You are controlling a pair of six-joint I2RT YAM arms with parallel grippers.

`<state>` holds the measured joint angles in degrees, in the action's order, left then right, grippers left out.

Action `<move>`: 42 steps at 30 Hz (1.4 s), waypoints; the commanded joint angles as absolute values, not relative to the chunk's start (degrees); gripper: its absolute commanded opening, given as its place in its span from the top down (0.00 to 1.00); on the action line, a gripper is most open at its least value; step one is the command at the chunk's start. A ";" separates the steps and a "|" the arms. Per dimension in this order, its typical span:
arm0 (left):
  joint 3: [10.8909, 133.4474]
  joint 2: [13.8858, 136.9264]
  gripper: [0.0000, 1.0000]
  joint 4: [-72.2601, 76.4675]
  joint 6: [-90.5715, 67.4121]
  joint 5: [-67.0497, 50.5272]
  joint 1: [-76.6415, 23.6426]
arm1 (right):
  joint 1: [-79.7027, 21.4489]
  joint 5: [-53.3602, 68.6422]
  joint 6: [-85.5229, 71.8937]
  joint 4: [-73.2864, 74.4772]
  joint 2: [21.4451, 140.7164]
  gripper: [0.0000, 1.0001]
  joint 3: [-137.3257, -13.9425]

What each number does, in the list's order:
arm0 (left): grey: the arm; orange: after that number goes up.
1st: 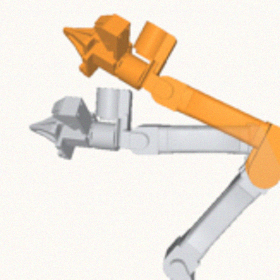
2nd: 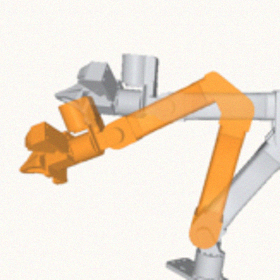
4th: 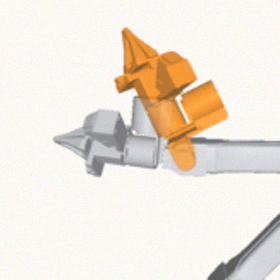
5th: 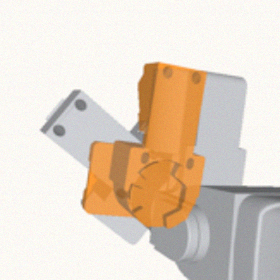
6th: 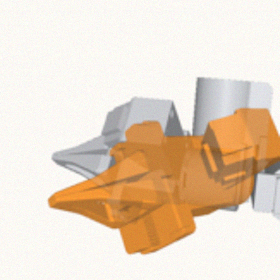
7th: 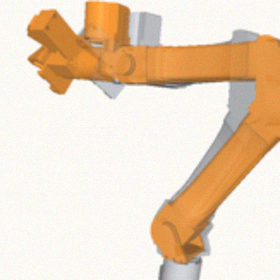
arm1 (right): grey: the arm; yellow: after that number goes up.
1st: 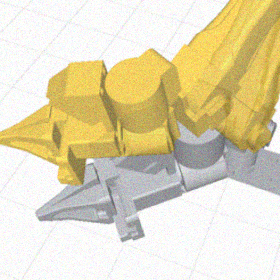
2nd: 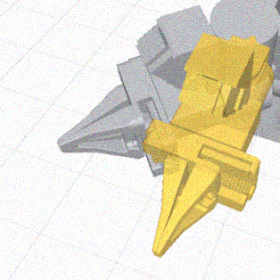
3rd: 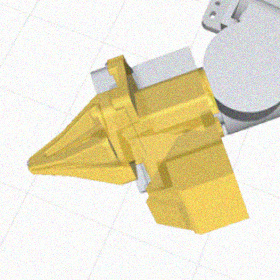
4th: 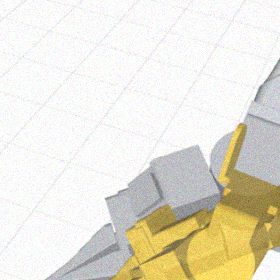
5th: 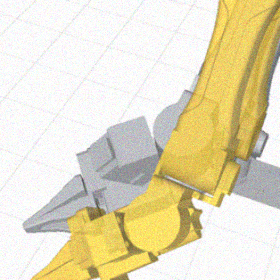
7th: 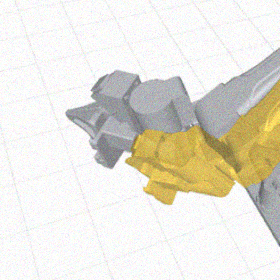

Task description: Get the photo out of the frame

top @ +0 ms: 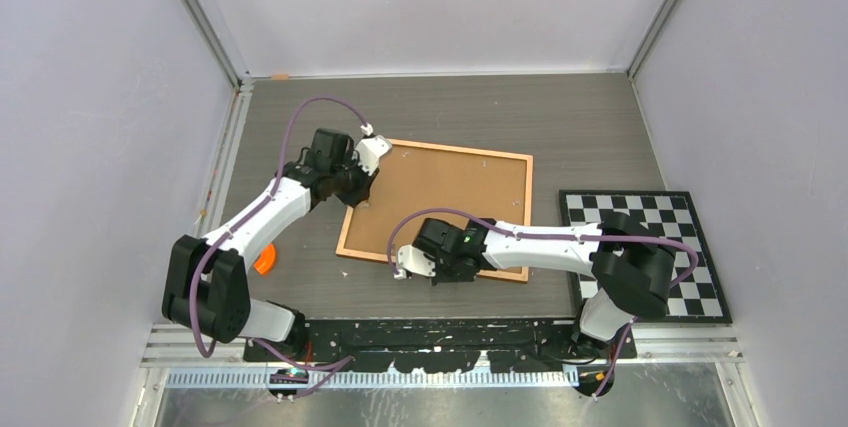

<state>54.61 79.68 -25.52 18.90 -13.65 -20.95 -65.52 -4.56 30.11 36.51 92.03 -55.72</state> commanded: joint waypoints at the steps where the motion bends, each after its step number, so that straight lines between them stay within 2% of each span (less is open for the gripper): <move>1: 54.90 78.86 1.00 -30.59 17.98 -16.73 -21.54 | -65.74 -1.69 30.00 38.18 93.23 0.98 -56.09; 5: 57.17 77.72 1.00 -31.60 16.98 -17.57 -21.45 | -65.73 -1.49 29.65 37.44 92.18 0.95 -55.84; 12: 62.28 75.41 1.00 -35.31 13.63 -21.51 -19.69 | -64.80 -1.03 28.21 36.24 88.97 0.67 -55.89; 19: 66.09 72.59 1.00 -40.55 11.66 -26.67 -18.58 | -59.40 3.67 25.92 37.48 84.68 0.51 -59.51; 27: 68.20 68.93 1.00 -46.51 7.65 -38.37 -18.45 | -50.93 9.97 18.86 36.86 79.30 0.34 -69.19; 31: 67.32 66.35 1.00 -47.04 6.45 -44.17 -18.44 | -50.00 14.85 13.97 34.77 79.86 0.31 -72.93; 34: 67.02 65.32 1.00 -48.16 6.83 -47.49 -18.41 | -50.00 23.07 9.34 33.13 81.41 0.31 -74.36; 38: 65.99 64.42 1.00 -48.10 6.73 -51.23 -18.46 | -50.01 32.36 2.91 30.14 84.89 0.33 -74.68; 42: 64.70 63.76 1.00 -47.17 6.51 -53.32 -18.46 | -50.01 36.57 0.39 29.40 87.98 0.38 -75.99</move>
<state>65.52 65.43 -47.44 7.42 -47.83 -18.68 -49.87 27.73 6.24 32.36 85.32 -73.01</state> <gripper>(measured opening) 0.191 0.644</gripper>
